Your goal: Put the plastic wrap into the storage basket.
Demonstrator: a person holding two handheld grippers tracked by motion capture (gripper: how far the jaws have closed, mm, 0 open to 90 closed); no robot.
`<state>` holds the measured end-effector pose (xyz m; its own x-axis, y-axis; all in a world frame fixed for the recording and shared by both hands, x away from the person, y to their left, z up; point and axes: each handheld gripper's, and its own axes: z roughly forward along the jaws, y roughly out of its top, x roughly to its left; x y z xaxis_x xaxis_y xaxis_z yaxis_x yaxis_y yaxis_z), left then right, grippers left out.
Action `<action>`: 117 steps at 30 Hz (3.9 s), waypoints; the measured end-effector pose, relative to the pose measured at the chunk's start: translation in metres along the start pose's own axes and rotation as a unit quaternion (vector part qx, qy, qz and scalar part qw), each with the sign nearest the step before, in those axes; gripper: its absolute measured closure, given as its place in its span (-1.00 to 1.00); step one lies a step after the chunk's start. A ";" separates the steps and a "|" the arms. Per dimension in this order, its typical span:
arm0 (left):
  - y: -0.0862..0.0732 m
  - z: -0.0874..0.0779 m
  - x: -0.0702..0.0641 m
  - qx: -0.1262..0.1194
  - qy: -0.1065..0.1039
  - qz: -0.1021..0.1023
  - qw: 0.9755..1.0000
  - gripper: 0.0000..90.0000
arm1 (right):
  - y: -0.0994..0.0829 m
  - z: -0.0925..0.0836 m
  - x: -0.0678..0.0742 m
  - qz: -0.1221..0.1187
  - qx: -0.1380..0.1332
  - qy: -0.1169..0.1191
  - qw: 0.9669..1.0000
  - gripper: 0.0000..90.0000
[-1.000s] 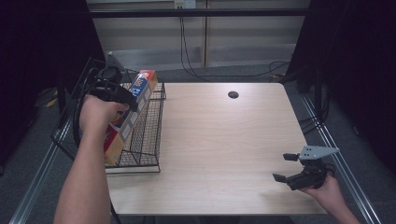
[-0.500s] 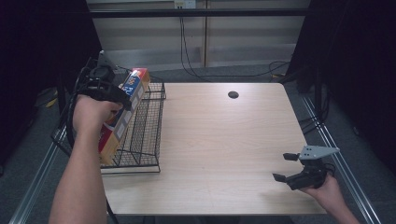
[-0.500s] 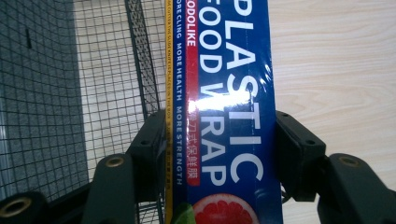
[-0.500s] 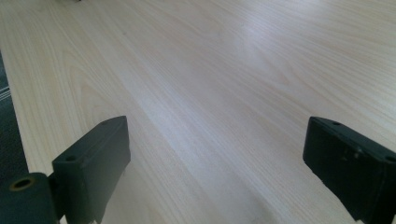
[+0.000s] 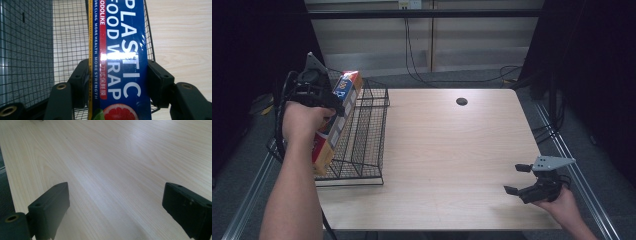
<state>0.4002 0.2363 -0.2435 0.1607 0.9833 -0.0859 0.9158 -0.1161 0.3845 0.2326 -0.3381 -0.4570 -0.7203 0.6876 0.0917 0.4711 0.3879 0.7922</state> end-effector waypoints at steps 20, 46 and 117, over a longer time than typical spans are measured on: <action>-0.004 0.004 0.018 -0.004 0.024 -0.028 0.999 -0.03 | 0.000 0.001 0.000 0.001 -0.001 0.005 1.000 -0.83; -0.006 0.017 0.037 0.004 0.053 -0.071 0.996 -0.04 | -0.001 0.002 0.000 0.002 0.003 0.007 1.000 -0.83; 0.008 0.018 -0.018 -0.035 -0.025 -0.020 0.999 -0.59 | -0.002 -0.001 0.002 0.004 -0.003 0.007 1.000 -0.83</action>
<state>0.4111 0.2147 -0.2560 0.1445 0.9786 -0.1467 0.8940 -0.0656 0.4432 0.2299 -0.3382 -0.4577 -0.7235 0.6819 0.1075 0.4749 0.3786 0.7945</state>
